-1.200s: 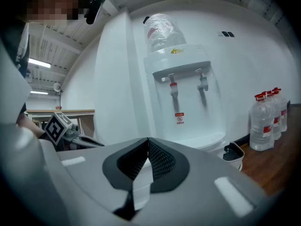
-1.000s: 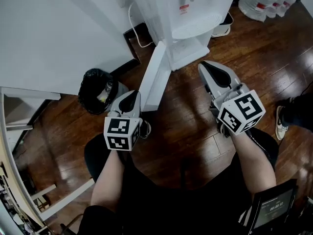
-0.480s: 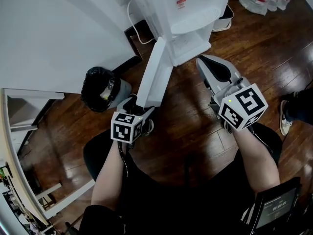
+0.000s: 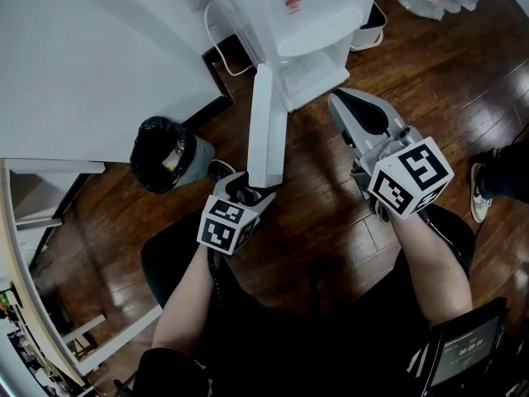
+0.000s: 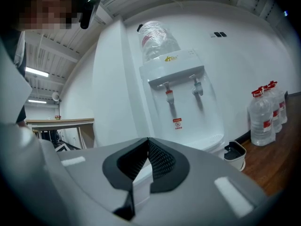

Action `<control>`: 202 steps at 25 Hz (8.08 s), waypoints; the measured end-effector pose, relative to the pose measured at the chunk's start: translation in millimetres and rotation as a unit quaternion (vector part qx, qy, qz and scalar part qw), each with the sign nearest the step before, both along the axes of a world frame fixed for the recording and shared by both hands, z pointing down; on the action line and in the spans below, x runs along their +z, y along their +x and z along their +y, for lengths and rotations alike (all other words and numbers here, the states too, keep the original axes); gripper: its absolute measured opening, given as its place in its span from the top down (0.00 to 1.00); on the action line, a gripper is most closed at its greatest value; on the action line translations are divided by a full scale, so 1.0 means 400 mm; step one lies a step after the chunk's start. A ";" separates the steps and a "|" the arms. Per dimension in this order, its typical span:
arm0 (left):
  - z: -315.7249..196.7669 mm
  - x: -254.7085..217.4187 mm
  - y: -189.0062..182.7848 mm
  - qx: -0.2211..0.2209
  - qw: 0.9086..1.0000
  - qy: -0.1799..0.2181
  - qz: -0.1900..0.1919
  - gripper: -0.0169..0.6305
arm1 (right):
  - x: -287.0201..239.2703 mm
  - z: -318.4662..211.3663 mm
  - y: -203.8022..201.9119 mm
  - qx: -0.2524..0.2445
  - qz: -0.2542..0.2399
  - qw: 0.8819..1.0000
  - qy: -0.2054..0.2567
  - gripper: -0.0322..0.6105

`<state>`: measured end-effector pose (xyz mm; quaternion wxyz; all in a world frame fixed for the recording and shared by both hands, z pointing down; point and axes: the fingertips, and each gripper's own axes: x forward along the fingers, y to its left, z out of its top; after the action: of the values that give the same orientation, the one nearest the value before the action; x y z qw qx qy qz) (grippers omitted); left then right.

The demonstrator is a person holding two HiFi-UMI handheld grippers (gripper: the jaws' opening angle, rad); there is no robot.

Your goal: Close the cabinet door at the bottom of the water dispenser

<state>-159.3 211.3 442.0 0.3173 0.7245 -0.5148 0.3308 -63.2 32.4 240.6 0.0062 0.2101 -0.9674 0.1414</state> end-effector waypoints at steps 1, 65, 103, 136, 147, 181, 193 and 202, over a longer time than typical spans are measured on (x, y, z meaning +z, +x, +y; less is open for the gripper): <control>-0.004 0.000 0.027 0.019 1.000 -0.001 0.006 0.48 | 0.001 -0.003 0.004 0.002 0.001 1.000 0.001 0.94; -0.824 0.278 0.348 0.083 0.989 0.112 -0.050 0.60 | 0.088 -0.486 0.219 0.135 0.017 0.988 -0.074 0.94; -0.729 -0.223 0.300 0.114 0.976 0.162 0.095 0.59 | 0.634 -0.456 0.166 0.058 0.279 0.950 -0.130 0.69; -0.783 -0.191 0.347 0.142 0.971 0.152 0.121 0.59 | 0.934 -0.533 0.058 0.106 0.277 0.945 -0.135 0.66; -0.780 -0.181 0.360 0.140 0.973 0.135 0.122 0.59 | 0.987 -0.518 0.084 0.112 0.292 0.933 -0.179 0.68; -0.792 -0.177 0.361 0.137 0.972 0.147 0.121 0.59 | 0.970 -0.532 0.043 0.124 0.262 0.937 -0.198 0.75; -0.797 -0.177 0.358 0.134 0.972 0.148 0.123 0.59 | 0.970 -0.543 0.032 0.134 0.247 0.937 -0.209 0.76; -0.804 -0.177 0.349 0.131 0.972 0.149 0.123 0.59 | 0.970 -0.555 0.022 0.142 0.243 0.934 -0.219 0.77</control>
<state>-19.7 -110.5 371.2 0.2209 0.8598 -0.4159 0.1975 -54.4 -189.6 628.7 0.2669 0.3669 -0.8412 0.2941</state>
